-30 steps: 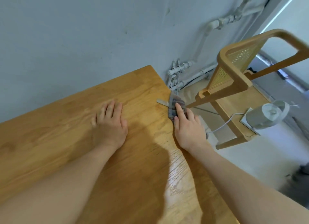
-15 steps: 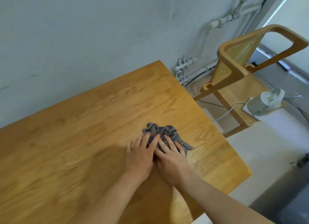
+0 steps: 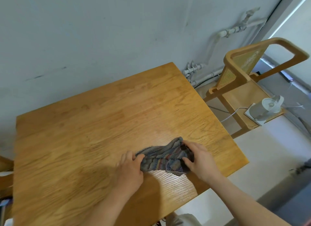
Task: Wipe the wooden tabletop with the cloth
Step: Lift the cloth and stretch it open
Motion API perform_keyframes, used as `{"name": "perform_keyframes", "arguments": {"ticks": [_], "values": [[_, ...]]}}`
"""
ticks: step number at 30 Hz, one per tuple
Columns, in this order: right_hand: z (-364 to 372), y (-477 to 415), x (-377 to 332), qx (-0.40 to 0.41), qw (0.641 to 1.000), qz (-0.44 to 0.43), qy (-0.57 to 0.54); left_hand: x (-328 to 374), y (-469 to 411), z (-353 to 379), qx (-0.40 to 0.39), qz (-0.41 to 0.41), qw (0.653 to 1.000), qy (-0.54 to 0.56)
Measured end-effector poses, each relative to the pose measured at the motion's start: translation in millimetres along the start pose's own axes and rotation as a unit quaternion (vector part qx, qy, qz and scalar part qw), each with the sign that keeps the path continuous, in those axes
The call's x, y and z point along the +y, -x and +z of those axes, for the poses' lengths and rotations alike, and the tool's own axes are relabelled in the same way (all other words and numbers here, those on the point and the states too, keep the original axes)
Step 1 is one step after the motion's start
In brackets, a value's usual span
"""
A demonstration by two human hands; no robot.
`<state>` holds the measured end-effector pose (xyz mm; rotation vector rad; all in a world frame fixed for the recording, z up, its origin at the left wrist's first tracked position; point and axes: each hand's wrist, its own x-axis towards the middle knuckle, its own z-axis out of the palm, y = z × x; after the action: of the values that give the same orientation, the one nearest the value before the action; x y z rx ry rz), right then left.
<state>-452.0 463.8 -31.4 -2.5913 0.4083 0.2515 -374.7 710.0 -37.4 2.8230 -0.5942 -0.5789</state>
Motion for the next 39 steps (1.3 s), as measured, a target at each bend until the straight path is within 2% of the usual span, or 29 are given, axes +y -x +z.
{"name": "perform_keyframes", "arguments": {"ticks": [3, 4, 6, 8, 12, 14, 16, 18, 20, 22, 24, 26, 27, 30, 34, 37, 39], "values": [[-7.5, 6.5, -1.5, 0.087, 0.992, -0.014, 0.092, 2.2, 2.1, 0.3, 0.045, 0.072, 0.996, -0.027], [-9.2, 9.6, -6.0, 0.086, 0.991, -0.032, 0.101, 1.6, 1.1, 0.5, 0.04, 0.086, 0.995, -0.035], [-3.7, 16.1, -18.3, 0.019, 0.994, -0.063, 0.087, -2.2, -2.3, 0.6, 0.003, 0.084, 0.996, -0.021], [10.7, 22.0, -30.1, -0.057, 0.992, -0.047, 0.102, -6.2, -6.8, -1.6, -0.025, 0.091, 0.995, -0.022], [35.6, 30.6, -36.8, -0.058, 0.992, 0.015, 0.113, -4.5, -9.1, -6.9, -0.075, 0.111, 0.99, -0.032], [29.3, 26.6, -35.3, -0.069, 0.992, 0.034, 0.103, -0.5, -11.9, -15.8, -0.14, 0.08, 0.984, 0.072], [12.4, 16.1, -32.4, -0.082, 0.994, 0.069, 0.023, 4.7, -16.8, -31.4, -0.197, 0.026, 0.944, 0.265], [-12.2, 3.8, -32.8, -0.071, 0.983, 0.119, -0.119, 10.0, -23.6, -50.6, -0.195, -0.021, 0.883, 0.427], [-43.7, -7.5, -40.6, -0.029, 0.964, 0.153, -0.216, 17.7, -30.2, -74.8, -0.175, -0.045, 0.832, 0.524], [-77.6, -16.0, -51.7, -0.014, 0.941, 0.157, -0.301, 22.3, -39.1, -97.5, -0.169, -0.045, 0.812, 0.557], [-108.3, -22.4, -60.8, -0.062, 0.924, 0.117, -0.359, 22.9, -45.5, -121.5, -0.174, -0.013, 0.832, 0.527], [-130.2, -29.9, -64.8, -0.129, 0.935, 0.049, -0.326, 22.2, -49.8, -143.9, -0.154, 0.017, 0.859, 0.488], [-139.4, -33.6, -68.8, -0.136, 0.948, 0.016, -0.289, 21.9, -52.6, -153.9, -0.129, 0.026, 0.874, 0.468], [-161.9, -43.4, -85.1, -0.042, 0.963, -0.031, -0.265, 30.6, -53.7, -187.7, -0.03, 0.045, 0.898, 0.436], [-183.7, -53.6, -95.2, 0.095, 0.928, -0.076, -0.351, 41.1, -46.7, -223.7, 0.115, 0.101, 0.901, 0.405], [-182.8, -48.1, -92.8, 0.148, 0.905, -0.097, -0.388, 33.9, -38.9, -225.7, 0.154, 0.152, 0.906, 0.363], [-167.8, -37.9, -84.8, 0.162, 0.907, -0.093, -0.376, 21.4, -36.1, -208.0, 0.161, 0.188, 0.923, 0.295]]}}
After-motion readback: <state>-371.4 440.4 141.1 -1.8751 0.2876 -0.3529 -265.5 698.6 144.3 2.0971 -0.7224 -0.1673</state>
